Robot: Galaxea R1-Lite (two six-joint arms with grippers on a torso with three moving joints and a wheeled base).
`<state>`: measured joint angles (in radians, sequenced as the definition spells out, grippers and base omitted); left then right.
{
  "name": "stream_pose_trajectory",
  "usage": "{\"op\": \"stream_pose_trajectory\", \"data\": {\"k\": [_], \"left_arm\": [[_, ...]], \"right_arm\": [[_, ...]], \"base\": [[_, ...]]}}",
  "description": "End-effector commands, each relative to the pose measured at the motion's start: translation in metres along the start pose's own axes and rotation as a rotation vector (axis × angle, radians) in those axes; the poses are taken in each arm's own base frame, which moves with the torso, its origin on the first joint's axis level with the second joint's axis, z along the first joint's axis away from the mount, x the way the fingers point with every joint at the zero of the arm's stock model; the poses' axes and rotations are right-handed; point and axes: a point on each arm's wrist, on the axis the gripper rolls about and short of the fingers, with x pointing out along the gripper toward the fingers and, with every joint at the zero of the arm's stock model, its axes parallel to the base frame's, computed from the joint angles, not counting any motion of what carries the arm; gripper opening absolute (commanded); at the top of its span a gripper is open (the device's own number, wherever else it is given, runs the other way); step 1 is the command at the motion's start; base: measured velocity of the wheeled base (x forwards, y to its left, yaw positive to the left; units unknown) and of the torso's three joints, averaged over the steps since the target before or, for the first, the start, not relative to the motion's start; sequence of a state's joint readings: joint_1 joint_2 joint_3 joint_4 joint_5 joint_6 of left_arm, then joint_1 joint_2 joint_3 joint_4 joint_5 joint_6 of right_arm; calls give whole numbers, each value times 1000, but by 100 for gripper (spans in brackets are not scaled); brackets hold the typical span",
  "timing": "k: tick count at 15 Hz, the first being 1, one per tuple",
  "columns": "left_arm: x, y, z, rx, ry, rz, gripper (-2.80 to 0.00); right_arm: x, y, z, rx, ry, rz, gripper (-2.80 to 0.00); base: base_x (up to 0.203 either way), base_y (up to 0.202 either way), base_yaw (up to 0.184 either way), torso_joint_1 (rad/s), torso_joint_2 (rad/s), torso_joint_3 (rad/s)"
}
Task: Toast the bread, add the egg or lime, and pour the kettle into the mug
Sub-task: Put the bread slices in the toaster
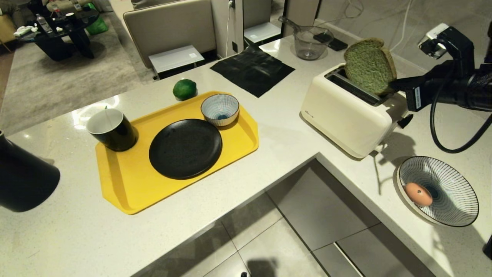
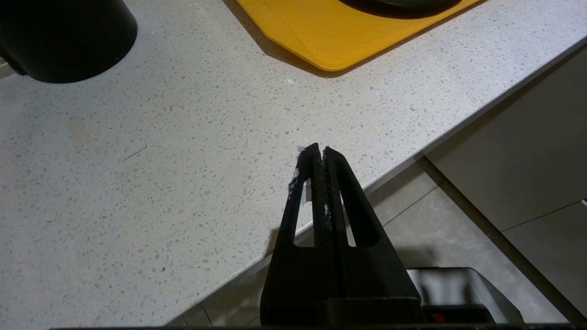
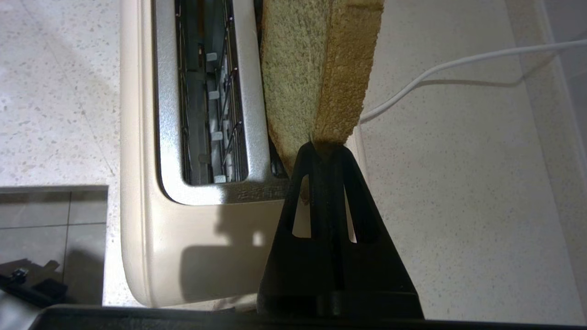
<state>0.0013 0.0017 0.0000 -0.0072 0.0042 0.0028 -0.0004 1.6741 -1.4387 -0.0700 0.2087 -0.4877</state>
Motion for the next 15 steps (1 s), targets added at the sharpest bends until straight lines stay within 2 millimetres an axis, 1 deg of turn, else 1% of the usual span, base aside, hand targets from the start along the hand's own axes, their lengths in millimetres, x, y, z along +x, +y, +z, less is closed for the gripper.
{"op": "stream_pose_trajectory", "data": {"k": [1, 3, 6, 10, 13, 15], "left_arm": [[0, 0, 0, 0, -1, 1, -280], [0, 0, 0, 0, -1, 1, -280], [0, 0, 0, 0, -1, 1, -280], [0, 0, 0, 0, -1, 1, -280], [0, 0, 0, 0, -1, 1, -280], [0, 0, 0, -1, -1, 1, -280]], "right_arm": [[2, 0, -2, -3, 8, 2, -280], [-3, -5, 0, -10, 2, -13, -280], [-6, -12, -1, -68, 4, -36, -280], [-4, -11, -4, -66, 9, -30, -280], [-5, -12, -2, -73, 6, -40, -280], [-6, -13, -1, -108, 7, -41, -280]], "base": [[0, 0, 0, 0, 0, 0], [0, 0, 0, 0, 0, 0], [0, 0, 0, 0, 0, 0], [0, 0, 0, 0, 0, 0], [0, 0, 0, 0, 0, 0], [0, 0, 0, 0, 0, 0]]}}
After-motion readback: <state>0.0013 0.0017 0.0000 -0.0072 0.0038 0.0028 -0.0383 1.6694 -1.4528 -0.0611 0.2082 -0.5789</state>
